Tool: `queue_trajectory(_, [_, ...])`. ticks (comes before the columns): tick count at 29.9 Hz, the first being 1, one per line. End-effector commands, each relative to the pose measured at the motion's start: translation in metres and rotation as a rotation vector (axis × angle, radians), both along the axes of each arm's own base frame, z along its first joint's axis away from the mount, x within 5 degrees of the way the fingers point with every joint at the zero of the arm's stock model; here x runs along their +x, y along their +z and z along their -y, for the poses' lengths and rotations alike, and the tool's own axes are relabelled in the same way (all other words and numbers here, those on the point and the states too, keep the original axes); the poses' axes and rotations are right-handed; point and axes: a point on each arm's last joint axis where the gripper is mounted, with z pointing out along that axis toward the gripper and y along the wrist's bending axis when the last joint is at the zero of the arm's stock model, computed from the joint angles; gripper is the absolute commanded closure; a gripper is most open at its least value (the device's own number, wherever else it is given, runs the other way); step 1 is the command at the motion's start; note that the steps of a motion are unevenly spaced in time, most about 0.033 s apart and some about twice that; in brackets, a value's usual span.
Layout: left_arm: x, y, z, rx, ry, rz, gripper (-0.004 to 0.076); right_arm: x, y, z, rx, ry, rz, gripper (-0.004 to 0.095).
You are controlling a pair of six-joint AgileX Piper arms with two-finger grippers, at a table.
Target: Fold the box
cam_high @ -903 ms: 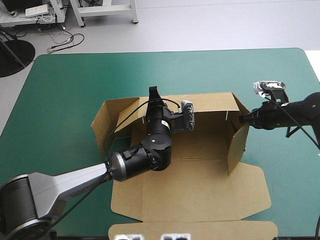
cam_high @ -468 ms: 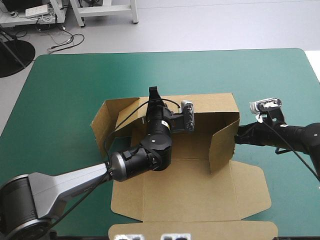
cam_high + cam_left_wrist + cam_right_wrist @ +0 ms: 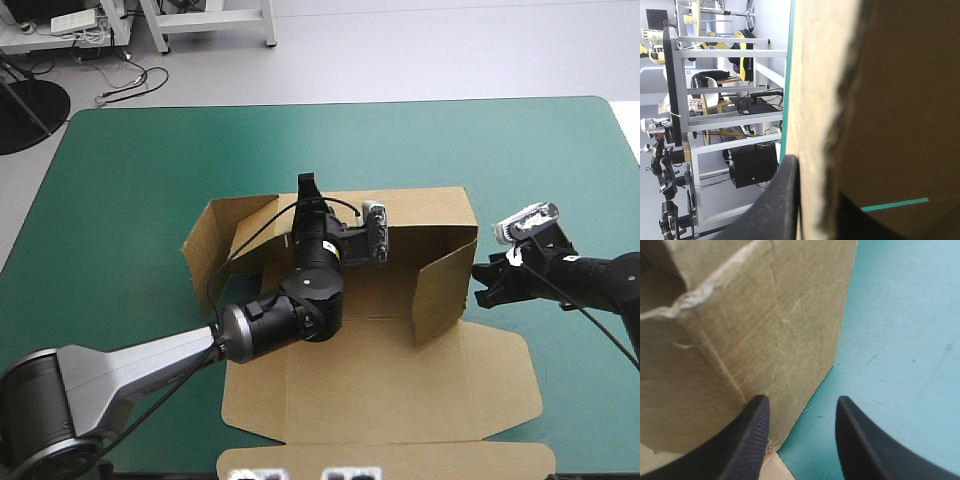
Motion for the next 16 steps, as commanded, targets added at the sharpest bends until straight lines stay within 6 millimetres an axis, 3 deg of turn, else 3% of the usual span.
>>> queue_trajectory(1, [-0.0065,0.0164,0.0026,-0.068,-0.034,0.014,0.0734,-0.0010,0.0153,-0.0027,0.019,0.025,0.068,0.0406])
queue_trajectory(9, [-0.0066,0.0165,0.0032,-0.070,-0.041,0.015,0.0734,-0.0087,0.0132,-0.0084,0.033,0.124,0.016,0.0406])
queue_trajectory(16, [-0.0074,0.0165,0.0043,-0.072,-0.047,0.015,0.0734,-0.0048,0.0148,-0.0073,0.050,0.082,0.039,0.0406])
